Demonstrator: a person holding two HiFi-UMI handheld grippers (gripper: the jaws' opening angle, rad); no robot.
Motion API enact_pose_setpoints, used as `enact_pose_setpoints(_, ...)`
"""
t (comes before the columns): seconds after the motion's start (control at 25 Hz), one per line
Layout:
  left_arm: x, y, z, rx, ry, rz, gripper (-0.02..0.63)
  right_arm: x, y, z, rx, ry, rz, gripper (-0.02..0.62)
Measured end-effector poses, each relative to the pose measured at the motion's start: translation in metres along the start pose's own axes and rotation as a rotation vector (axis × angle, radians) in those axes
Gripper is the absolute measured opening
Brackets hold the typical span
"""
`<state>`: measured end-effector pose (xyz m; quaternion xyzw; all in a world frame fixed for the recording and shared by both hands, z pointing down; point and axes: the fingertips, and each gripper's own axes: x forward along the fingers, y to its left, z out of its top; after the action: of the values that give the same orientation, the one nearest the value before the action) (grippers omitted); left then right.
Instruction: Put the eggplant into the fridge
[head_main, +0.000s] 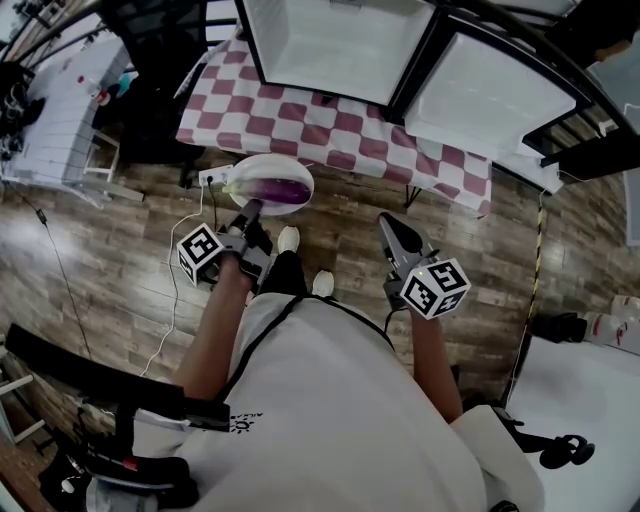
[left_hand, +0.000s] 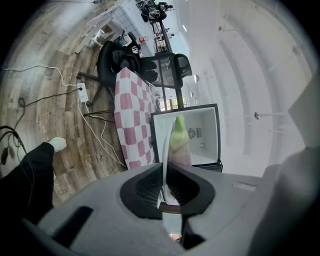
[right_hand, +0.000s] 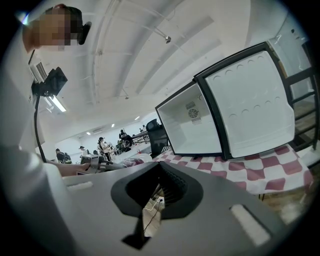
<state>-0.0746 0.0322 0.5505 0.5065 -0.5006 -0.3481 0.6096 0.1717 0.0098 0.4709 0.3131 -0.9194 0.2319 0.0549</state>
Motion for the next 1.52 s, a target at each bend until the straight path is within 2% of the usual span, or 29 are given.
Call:
enact_pose_setpoints(0.36, 0.031, -0.001, 0.026, 0.005, 0.04, 0.005, 0.026, 0.031, -0.004, 0.011, 0.003, -0.002, -0.034, 0.006)
enact_pose_setpoints(0.8, 0.095, -0.025, 0.067, 0.027, 0.089, -0.006, 0.026, 0.085, -0.027, 0.04, 0.011, -0.026, -0.063, 0.006)
enact_pose_setpoints(1.52, 0.206, -0.058, 0.142, 0.058, 0.25, -0.02, 0.026, 0.192, -0.053, 0.095, 0.018, -0.079, -0.175, 0.006)
